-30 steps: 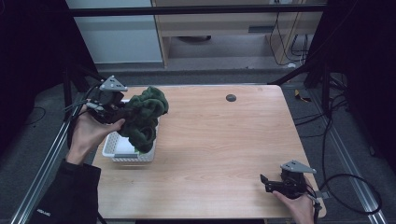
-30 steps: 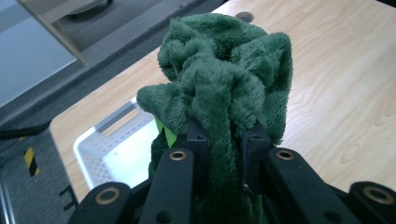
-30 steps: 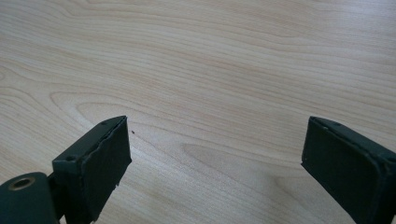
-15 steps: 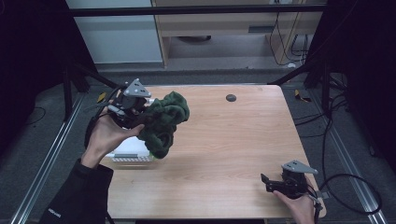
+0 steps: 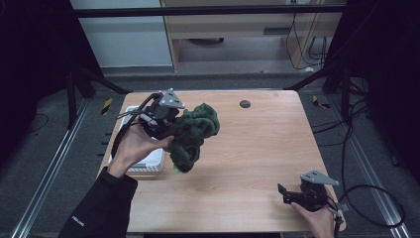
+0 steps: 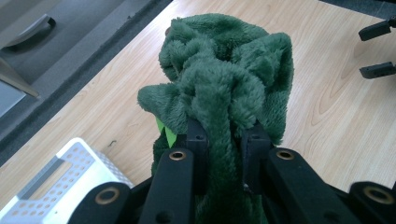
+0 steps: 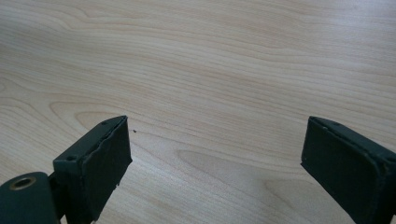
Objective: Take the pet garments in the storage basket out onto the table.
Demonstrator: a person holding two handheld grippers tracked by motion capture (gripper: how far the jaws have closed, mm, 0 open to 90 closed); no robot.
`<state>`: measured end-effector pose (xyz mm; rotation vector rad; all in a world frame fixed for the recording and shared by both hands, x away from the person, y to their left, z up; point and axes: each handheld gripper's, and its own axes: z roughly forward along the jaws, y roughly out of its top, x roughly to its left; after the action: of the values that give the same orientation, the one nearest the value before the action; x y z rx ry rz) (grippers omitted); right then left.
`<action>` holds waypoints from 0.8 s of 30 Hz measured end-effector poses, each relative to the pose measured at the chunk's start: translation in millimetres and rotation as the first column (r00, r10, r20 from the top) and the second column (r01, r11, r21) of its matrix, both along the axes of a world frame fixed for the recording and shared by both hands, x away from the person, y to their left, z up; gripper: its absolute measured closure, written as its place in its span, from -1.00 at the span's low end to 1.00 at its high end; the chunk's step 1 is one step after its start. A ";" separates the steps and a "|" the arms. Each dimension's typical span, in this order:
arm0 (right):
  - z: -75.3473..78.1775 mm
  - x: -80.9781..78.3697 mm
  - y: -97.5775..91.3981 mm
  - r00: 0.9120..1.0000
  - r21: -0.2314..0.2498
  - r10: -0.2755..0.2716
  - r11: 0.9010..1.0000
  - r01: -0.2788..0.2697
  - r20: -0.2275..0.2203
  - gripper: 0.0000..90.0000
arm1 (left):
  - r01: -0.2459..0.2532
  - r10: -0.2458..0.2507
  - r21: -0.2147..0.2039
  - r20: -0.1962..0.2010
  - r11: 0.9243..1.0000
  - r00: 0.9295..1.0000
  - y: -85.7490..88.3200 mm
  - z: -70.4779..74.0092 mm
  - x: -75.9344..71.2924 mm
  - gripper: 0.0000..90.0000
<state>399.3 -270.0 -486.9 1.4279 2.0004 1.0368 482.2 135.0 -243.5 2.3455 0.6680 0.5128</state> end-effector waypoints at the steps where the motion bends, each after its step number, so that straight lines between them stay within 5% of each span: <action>1: -0.1 -0.1 -0.1 1.000 -0.001 0.000 1.000 0.000 0.000 -0.81 | 0.005 -0.005 0.002 -0.004 1.000 1.000 -2.3 -1.0 0.5 0.73; 24: -0.5 -0.9 -2.0 1.000 -0.001 -0.002 1.000 0.002 0.009 -0.81 | 0.097 -0.094 0.051 -0.071 0.994 0.993 -63.4 -38.2 18.4 0.73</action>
<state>398.4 -272.0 -487.5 1.4218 1.9931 1.0389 500.6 71.6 -281.7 2.4420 0.5763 0.4141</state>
